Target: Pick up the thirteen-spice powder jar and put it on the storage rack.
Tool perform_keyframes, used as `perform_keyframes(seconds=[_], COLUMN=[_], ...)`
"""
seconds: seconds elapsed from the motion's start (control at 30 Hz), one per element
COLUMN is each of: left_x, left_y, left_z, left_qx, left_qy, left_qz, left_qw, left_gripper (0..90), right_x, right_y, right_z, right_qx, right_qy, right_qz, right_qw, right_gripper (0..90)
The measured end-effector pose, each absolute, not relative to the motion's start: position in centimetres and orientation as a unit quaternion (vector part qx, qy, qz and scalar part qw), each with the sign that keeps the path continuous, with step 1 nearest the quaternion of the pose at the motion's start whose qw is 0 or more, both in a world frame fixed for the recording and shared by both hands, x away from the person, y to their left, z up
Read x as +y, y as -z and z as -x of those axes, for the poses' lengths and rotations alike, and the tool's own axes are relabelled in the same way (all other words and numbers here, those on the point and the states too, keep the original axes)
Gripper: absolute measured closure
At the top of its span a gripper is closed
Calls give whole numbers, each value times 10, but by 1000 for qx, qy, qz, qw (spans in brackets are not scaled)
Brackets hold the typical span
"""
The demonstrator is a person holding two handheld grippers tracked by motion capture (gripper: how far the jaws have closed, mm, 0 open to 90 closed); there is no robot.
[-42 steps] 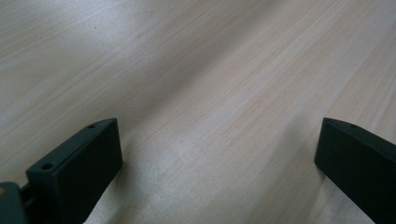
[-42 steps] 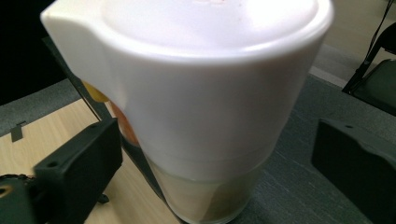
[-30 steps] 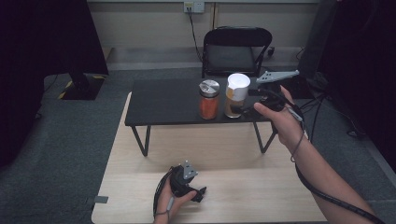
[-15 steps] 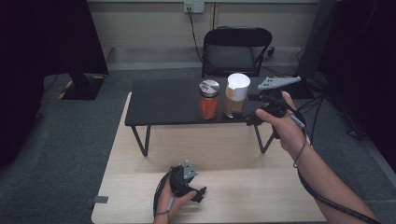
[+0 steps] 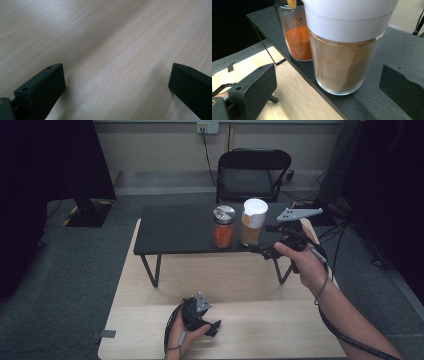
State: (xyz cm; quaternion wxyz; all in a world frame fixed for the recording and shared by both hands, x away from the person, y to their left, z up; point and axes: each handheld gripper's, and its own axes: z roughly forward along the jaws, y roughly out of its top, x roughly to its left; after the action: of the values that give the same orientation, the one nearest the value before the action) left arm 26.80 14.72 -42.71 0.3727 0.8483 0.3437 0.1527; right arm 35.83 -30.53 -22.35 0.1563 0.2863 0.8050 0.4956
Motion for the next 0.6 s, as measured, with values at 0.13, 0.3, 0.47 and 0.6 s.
perform_keyframes(seconds=[0.13,0.3,0.47,0.6], left_x=[147,147,147,147], left_y=[427,427,427,427], left_z=[-268,-268,-268,-268], left_qx=[344,344,342,342], left_qy=[-153,-153,-153,-153], left_qz=[-848,-848,-849,-849], left_qw=[373,373,371,371], left_gripper=[1,1,1,1], right_x=[-306,-307,-308,-308], right_y=[224,226,230,232], right_z=[-356,-353,-351,-349], right_qx=[806,806,806,808], right_qy=[-496,-496,-495,-494], right_qz=[-284,-282,-283,-280], right_qw=[156,157,158,157], right_gripper=[3,4,3,3])
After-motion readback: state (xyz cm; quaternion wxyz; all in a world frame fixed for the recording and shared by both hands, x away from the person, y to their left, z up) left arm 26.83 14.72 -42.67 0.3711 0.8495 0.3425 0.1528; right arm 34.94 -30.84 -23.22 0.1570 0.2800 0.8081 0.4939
